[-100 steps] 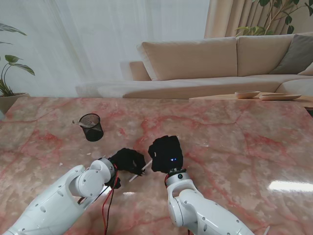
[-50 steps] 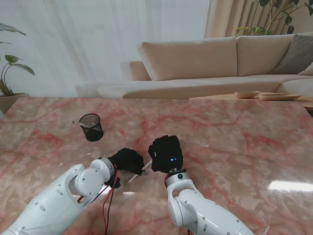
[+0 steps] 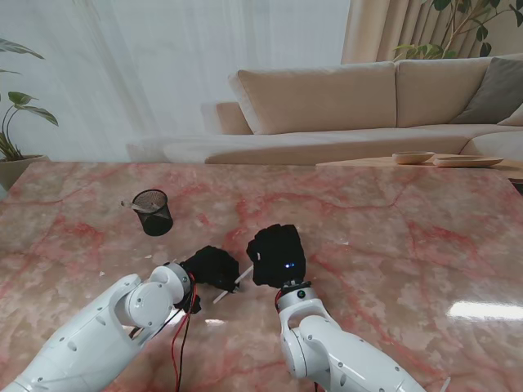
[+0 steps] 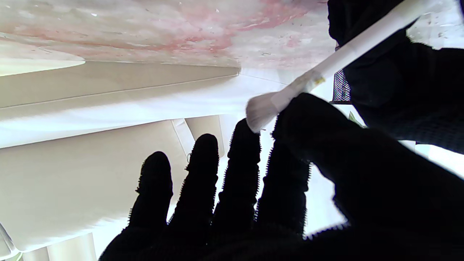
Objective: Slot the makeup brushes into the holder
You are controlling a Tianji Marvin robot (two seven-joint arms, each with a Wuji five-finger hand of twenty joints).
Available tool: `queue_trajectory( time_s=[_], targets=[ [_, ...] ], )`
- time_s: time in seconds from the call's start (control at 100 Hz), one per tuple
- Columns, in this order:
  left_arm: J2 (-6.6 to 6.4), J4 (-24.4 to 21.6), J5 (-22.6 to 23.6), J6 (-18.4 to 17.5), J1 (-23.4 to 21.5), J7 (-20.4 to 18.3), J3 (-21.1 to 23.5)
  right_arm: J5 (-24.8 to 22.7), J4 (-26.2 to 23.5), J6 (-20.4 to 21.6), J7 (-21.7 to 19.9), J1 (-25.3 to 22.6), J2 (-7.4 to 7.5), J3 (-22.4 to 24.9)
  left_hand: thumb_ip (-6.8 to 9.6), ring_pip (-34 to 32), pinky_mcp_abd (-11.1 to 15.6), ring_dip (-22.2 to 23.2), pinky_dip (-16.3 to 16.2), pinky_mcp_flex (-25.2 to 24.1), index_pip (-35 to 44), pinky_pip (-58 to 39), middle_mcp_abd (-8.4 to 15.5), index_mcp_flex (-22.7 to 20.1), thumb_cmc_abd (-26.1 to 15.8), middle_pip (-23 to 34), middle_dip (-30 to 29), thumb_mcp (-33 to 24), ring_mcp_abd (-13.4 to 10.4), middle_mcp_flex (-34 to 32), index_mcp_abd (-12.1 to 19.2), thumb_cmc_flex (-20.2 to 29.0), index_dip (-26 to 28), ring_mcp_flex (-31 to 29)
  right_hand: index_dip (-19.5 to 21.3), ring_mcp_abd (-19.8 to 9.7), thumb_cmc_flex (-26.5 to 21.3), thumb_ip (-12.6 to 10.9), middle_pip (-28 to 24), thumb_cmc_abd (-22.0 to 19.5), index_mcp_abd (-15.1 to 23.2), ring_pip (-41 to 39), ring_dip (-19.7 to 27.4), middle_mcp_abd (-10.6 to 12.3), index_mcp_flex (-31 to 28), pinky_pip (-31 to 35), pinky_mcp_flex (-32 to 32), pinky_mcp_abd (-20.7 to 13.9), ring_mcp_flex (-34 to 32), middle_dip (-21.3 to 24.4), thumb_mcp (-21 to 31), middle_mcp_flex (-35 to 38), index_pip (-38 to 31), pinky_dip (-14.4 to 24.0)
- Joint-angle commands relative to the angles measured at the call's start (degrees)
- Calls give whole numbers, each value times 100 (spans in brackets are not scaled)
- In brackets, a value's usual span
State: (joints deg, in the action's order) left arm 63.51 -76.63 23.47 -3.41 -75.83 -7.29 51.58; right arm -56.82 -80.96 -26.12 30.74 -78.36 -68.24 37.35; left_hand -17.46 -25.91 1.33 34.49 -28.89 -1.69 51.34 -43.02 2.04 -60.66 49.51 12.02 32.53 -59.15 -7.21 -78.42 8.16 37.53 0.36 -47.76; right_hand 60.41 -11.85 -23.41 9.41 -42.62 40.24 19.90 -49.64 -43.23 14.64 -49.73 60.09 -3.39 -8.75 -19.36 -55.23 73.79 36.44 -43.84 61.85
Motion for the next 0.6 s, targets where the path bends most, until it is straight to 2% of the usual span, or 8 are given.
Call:
queue_trajectory(
  time_s=[0.0, 0.21, 0.23, 0.36, 0.41, 0.45, 0.51, 0.59],
  targets=[
    [11, 121, 1, 39, -111, -40, -36, -29, 33, 12, -42, -9, 8, 4, -74, -178, 88, 1, 7, -39, 489, -199, 91, -394, 132, 37, 96, -447, 905, -481, 855, 4, 125, -405, -11, -94, -176, -84, 39, -124, 169, -94, -101, -9, -123, 36, 20, 2, -77, -131, -64, 76, -271, 79],
    [32, 118, -64, 37, -136, 12, -1, -137, -2, 91, -24, -24, 52, 30, -172, -242, 108, 26, 44, -32, 588, -210, 80, -483, 256, 106, 70, -539, 885, -643, 872, -145, 45, -516, -688, -74, -200, -65, 242, -242, 111, -5, -54, -39, 155, -20, 56, 3, -15, 24, -380, -26, -211, 18],
    [36, 121, -74, 28, -138, 21, 5, -152, -12, 96, -29, -27, 60, 33, -179, -248, 106, 28, 45, -31, 596, -214, 75, -495, 270, 115, 68, -543, 882, -650, 876, -154, 40, -529, -989, -71, -178, -83, 253, -255, 99, 7, -47, -47, 279, -29, 65, 6, 1, 114, -430, -70, -368, 5],
    [72, 110, -154, 26, -187, 128, 68, -258, -86, 168, -78, -51, 112, 60, -207, -288, 64, 40, 27, -33, 640, -276, 67, -519, 306, 183, 64, -593, 900, -681, 900, -187, 11, -590, -1956, -53, 54, -98, 478, -249, -245, 106, -7, -96, 1004, -115, 173, -12, 193, 867, -601, -404, -244, -17],
    [93, 105, -176, 38, -212, 209, 94, -307, -121, 194, -102, -62, 135, 69, -230, -311, 54, 46, 14, -46, 704, -323, 62, -533, 351, 239, 81, -618, 911, -668, 906, -196, 6, -610, -2223, -49, 271, -209, 636, -460, -525, 141, 4, -141, 1192, -162, 226, -14, 291, 1008, -646, -584, 168, -26],
    [94, 88, -191, 39, -229, 209, 122, -347, -151, 209, -120, -71, 152, 77, -233, -311, 57, 46, 16, -48, 726, -330, 53, -526, 337, 255, 95, -624, 912, -639, 927, -195, 10, -605, -2117, -48, 396, -326, 687, -621, -694, 161, 16, -170, 1205, -191, 253, -15, 341, 1142, -697, -688, 617, -24],
    [108, 75, -219, 38, -256, 259, 159, -393, -209, 216, -162, -92, 173, 91, -240, -330, 58, 54, 20, -49, 778, -335, 57, -535, 360, 308, 139, -625, 915, -649, 958, -200, 34, -620, -1957, -34, 661, -736, 863, -998, -989, 213, 46, -241, 1286, -265, 313, -19, 468, 1349, -834, -907, 1471, -37],
    [132, 46, -234, 50, -302, 360, 213, -452, -291, 223, -206, -122, 197, 117, -247, -365, 58, 81, 32, -51, 864, -338, 48, -500, 371, 384, 213, -636, 917, -609, 977, -206, 82, -598, -2055, -24, 807, -746, 1080, -1112, -1261, 291, 83, -337, 1668, -358, 411, -28, 652, 1548, -1102, -1245, 2036, -55]
  ],
)
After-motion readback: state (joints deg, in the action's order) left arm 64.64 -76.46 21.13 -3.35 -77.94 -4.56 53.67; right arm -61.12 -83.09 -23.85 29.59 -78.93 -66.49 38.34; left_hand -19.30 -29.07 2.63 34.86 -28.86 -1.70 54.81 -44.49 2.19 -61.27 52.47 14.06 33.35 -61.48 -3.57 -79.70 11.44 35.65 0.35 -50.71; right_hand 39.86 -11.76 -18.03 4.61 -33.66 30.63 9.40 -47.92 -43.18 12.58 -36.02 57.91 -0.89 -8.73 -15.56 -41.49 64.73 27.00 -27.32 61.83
